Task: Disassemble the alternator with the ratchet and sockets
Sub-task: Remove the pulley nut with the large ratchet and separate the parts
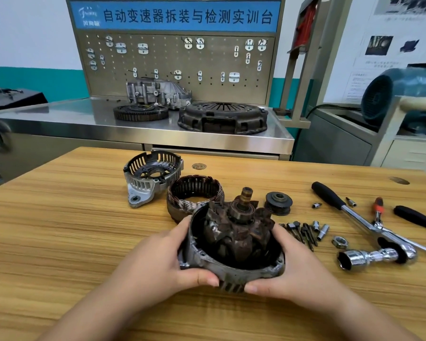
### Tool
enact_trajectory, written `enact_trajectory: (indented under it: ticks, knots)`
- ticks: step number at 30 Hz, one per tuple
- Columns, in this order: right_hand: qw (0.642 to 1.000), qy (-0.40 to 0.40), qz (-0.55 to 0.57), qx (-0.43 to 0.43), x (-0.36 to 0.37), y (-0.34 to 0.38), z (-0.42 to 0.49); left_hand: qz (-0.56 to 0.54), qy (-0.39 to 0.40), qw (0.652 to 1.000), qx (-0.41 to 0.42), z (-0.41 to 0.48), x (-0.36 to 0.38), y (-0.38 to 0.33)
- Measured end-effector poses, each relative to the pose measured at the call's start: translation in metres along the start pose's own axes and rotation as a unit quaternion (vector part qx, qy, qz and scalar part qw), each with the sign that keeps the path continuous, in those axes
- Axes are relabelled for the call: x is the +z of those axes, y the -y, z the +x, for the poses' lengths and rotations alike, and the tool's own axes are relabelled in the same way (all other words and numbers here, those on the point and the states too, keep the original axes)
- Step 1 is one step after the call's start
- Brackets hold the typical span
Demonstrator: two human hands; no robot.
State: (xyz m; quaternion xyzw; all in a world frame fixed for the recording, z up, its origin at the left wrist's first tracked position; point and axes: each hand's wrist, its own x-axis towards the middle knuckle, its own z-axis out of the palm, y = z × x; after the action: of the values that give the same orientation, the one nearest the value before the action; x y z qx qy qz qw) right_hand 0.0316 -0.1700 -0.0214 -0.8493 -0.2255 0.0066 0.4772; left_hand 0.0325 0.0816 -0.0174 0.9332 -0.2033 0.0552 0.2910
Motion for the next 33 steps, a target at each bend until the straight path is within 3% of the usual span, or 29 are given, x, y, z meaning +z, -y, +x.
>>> enact_trajectory:
  ticks: [4,11,21,28,33]
  knots:
    - [1.000,0.003,0.002,0.014,0.002,-0.001,0.000,-0.045,-0.021,0.999,-0.003,-0.005,0.004,0.004]
    - [1.000,0.012,-0.015,0.018,0.006,0.005,-0.002,-0.213,-0.053,0.975,0.015,-0.017,0.022,0.010]
    - [0.999,0.031,-0.024,0.016,0.018,0.011,0.017,-0.239,-0.077,0.968,-0.007,-0.018,0.011,0.032]
    - [1.000,-0.010,-0.015,0.020,0.048,0.016,0.035,-0.244,-0.031,0.969,-0.021,-0.011,-0.020,0.054]
    - [0.993,-0.071,0.083,0.036,0.063,0.021,0.051,-0.285,0.020,0.958,-0.015,0.013,-0.042,0.066]
